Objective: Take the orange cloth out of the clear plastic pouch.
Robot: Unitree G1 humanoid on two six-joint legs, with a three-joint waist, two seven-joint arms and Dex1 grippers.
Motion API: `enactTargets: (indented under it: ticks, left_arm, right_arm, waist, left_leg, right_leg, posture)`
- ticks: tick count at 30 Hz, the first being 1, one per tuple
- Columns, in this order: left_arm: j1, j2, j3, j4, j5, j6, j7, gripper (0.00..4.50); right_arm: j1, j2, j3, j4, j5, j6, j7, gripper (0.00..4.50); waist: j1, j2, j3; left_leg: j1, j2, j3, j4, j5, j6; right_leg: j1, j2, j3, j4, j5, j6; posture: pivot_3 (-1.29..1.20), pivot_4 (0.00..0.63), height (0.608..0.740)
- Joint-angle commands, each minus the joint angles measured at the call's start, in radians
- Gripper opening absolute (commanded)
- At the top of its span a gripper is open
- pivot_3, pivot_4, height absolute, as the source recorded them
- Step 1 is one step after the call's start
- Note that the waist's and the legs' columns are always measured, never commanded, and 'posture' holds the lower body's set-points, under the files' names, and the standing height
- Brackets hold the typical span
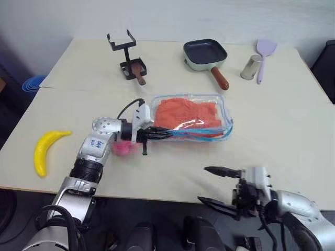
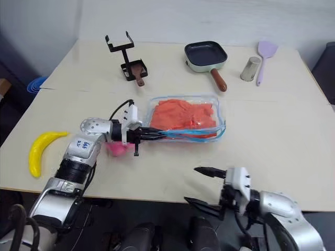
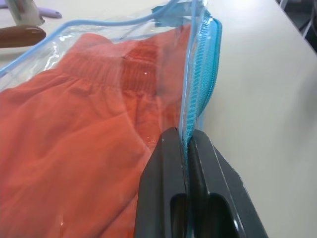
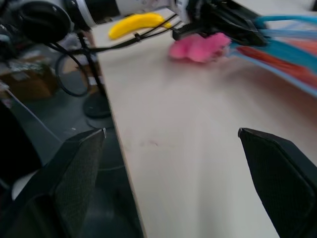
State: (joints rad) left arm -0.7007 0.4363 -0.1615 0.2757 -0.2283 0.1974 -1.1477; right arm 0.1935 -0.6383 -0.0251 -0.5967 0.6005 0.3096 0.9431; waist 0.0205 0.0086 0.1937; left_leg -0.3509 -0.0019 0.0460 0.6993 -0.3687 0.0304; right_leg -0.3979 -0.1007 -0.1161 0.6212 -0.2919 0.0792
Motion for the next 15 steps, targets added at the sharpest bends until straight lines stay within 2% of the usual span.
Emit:
enactTargets:
  ticks: [1,3,6,10,15]
  left_arm:
    - [0.029,0.015,-0.010,-0.074,0.024,-0.004,0.027,0.05]
    - [0.042,0.020,-0.028,-0.086,0.059,-0.037,0.045,0.05]
    - [0.059,0.029,-0.066,-0.100,0.105,-0.067,0.049,0.68]
    - [0.067,-0.014,-0.057,-0.126,0.092,-0.076,0.086,1.85]
    - [0.055,-0.030,-0.036,-0.105,0.093,-0.074,0.121,3.28]
  right_arm:
    - [-0.024,0.003,0.021,-0.037,0.001,0.030,-0.036,4.50]
    - [-0.011,-0.004,0.003,-0.020,-0.024,-0.008,-0.027,4.50]
    - [0.023,-0.004,-0.043,0.019,-0.056,-0.099,0.007,4.50]
    - [0.081,0.008,-0.144,0.090,-0.076,-0.242,0.047,4.50]
    - [0.112,-0.002,-0.155,0.113,-0.072,-0.265,0.077,4.50]
  waist:
    - [0.003,0.000,0.000]
    - [0.008,0.000,0.000]
    - [0.012,0.000,0.000]
    - [0.011,0.000,0.000]
    - [0.004,0.000,0.000]
  left_leg:
    - [0.000,0.000,0.000,0.000,0.000,0.000]
    - [-0.001,-0.001,0.000,0.000,0.000,0.000]
    - [-0.001,-0.002,-0.001,0.000,0.000,0.001]
    - [-0.001,-0.002,-0.001,0.000,-0.001,0.001]
    - [-0.001,-0.001,0.000,0.000,0.000,0.001]
  right_leg:
    - [0.000,0.000,0.000,0.000,0.000,0.000]
    - [0.000,0.000,0.000,-0.001,0.000,0.000]
    - [0.000,0.000,-0.001,-0.001,0.000,0.000]
    - [0.001,0.000,-0.001,-0.001,0.000,0.001]
    - [0.001,0.000,0.000,-0.001,0.000,0.001]
  posture:
    - [0.00,0.150,0.740]
    - [0.00,0.150,0.740]
    - [0.00,0.150,0.740]
    - [0.00,0.150,0.740]
    - [0.00,0.150,0.740]
